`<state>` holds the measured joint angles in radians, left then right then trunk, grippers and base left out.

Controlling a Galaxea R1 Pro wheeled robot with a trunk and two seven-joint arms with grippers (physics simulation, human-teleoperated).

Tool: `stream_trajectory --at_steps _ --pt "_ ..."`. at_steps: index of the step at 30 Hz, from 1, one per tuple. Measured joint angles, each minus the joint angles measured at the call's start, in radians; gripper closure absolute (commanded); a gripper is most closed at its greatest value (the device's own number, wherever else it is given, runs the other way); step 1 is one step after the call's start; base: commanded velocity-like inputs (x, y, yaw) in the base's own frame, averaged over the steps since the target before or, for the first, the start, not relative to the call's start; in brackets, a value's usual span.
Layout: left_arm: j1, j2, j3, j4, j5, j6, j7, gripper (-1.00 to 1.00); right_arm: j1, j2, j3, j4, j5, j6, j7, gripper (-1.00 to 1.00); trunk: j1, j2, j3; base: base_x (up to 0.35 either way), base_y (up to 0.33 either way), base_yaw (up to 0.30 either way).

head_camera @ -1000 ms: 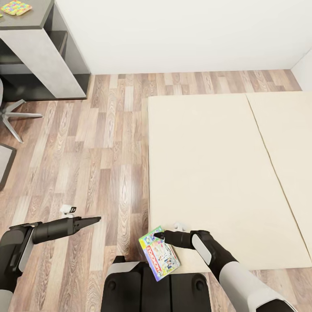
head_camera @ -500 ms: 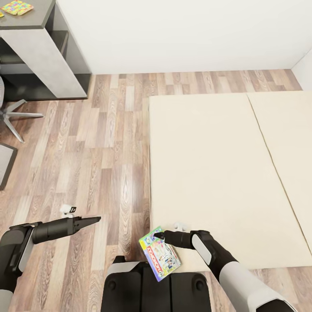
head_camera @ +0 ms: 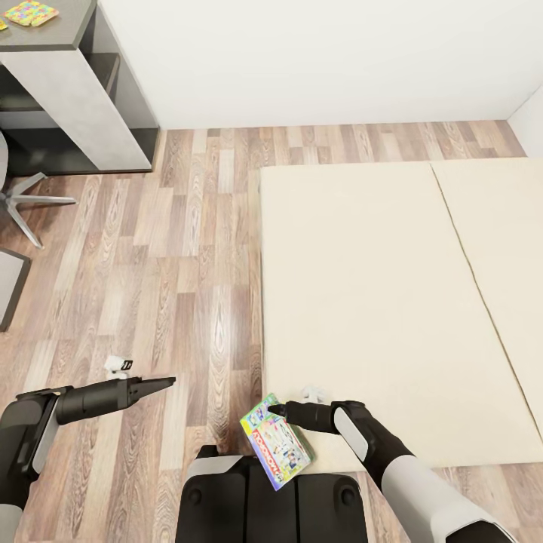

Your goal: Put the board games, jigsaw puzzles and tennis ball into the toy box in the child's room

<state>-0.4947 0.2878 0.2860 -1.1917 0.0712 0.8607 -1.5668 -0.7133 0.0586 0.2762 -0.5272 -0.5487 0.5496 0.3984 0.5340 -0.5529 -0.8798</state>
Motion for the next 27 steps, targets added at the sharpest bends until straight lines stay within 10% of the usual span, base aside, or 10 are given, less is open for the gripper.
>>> stream_trajectory --at_steps 27 --pt "0.000 0.000 0.000 0.000 0.000 0.000 0.000 -1.00 0.000 0.000 0.000 0.002 0.001 -0.005 -0.001 -1.00 0.000 0.000 0.000 0.000 0.000 0.000"
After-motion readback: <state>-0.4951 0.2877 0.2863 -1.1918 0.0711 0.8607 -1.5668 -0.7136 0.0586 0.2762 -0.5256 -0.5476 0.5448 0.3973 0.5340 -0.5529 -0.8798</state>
